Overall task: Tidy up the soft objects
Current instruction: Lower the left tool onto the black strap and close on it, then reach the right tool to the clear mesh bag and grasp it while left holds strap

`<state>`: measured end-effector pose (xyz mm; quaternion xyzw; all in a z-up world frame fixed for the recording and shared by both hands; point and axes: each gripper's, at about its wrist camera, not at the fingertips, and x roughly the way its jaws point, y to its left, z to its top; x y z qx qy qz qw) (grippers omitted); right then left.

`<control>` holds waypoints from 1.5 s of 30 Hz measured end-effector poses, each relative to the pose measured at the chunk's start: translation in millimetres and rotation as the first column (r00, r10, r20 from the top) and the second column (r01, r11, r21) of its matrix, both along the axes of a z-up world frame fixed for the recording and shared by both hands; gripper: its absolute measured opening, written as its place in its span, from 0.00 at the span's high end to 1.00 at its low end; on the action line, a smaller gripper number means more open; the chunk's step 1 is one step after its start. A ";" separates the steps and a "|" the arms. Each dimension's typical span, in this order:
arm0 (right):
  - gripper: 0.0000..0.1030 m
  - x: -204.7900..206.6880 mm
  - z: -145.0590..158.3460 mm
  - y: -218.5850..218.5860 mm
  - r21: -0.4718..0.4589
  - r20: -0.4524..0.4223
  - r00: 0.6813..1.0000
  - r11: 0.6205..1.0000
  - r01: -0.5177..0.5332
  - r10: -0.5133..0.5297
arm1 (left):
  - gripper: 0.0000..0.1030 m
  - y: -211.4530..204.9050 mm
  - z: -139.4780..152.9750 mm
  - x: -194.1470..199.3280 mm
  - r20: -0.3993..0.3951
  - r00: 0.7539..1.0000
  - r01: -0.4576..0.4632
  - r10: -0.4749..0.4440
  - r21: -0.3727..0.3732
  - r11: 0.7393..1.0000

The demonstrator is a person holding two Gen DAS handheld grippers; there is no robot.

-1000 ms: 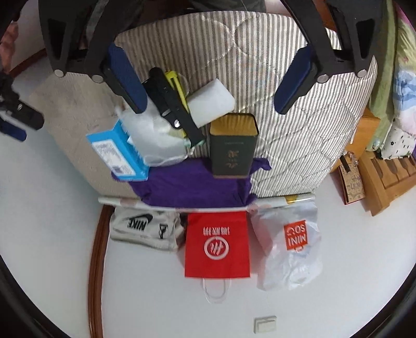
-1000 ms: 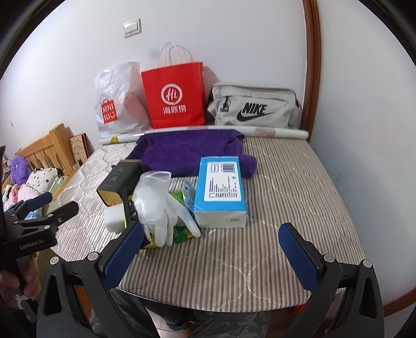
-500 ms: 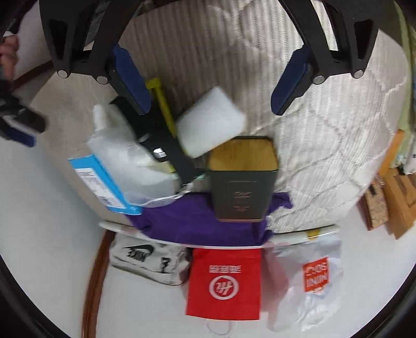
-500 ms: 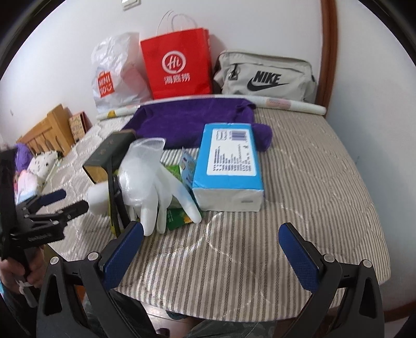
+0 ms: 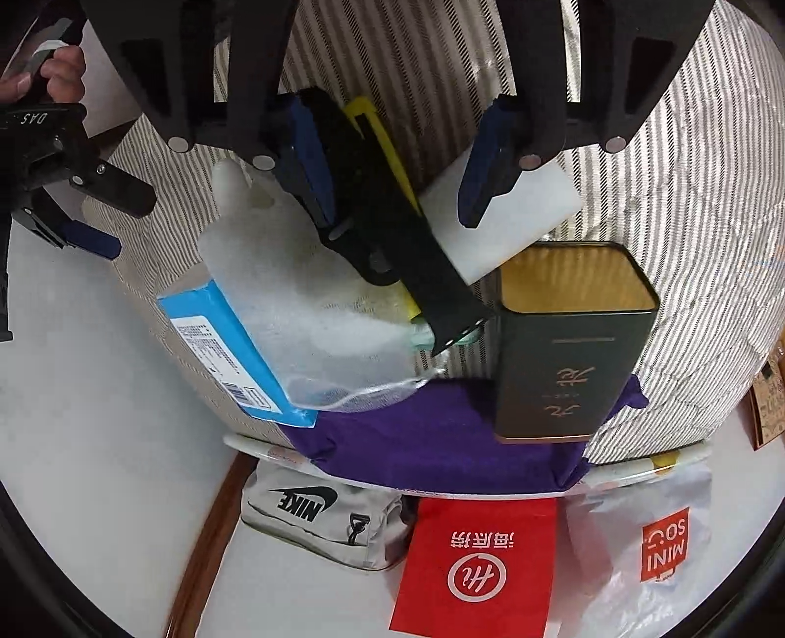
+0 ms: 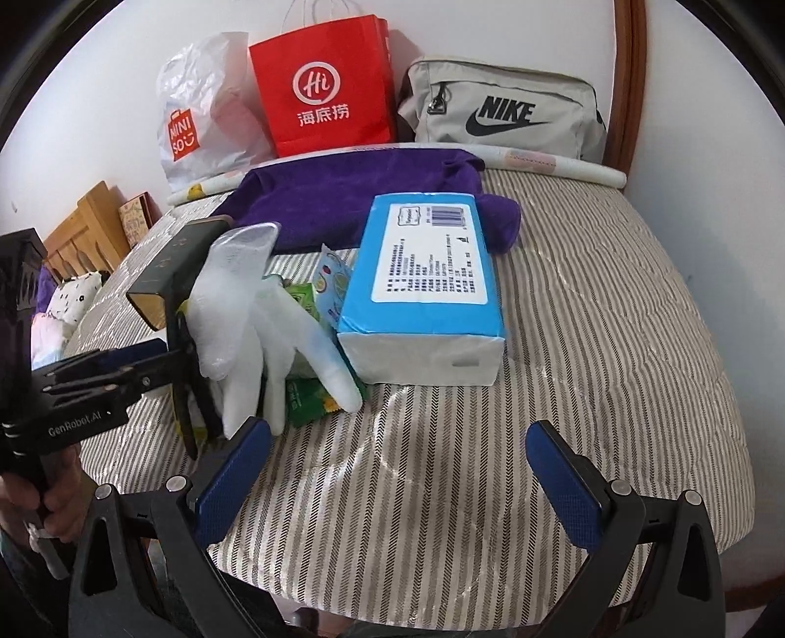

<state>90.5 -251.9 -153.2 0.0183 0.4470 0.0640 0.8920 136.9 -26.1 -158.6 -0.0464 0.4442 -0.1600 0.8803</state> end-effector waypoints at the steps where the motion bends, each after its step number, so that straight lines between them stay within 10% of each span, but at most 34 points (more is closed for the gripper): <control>1: 0.01 1.8 -1.9 -1.1 0.005 -0.006 1.000 1.000 0.000 0.000 | 0.52 -0.2 -1.5 0.9 0.001 1.000 -0.002 0.002 0.002 1.000; 10: 0.01 7.3 -8.7 -2.1 0.013 -0.033 0.999 1.000 0.000 0.001 | 0.81 13.8 1.3 -0.5 -0.005 1.000 -0.012 0.012 0.008 1.000; 28: 0.01 8.3 -9.9 15.8 -0.003 -0.052 0.998 0.999 -0.034 0.033 | 0.83 24.0 -7.6 3.8 0.057 0.996 -0.076 0.068 0.153 0.985; 45: 0.01 36.7 31.3 58.2 0.056 0.096 0.984 0.986 -0.156 0.150 | 0.84 63.7 12.7 -8.5 0.072 0.993 -0.100 0.098 0.014 0.995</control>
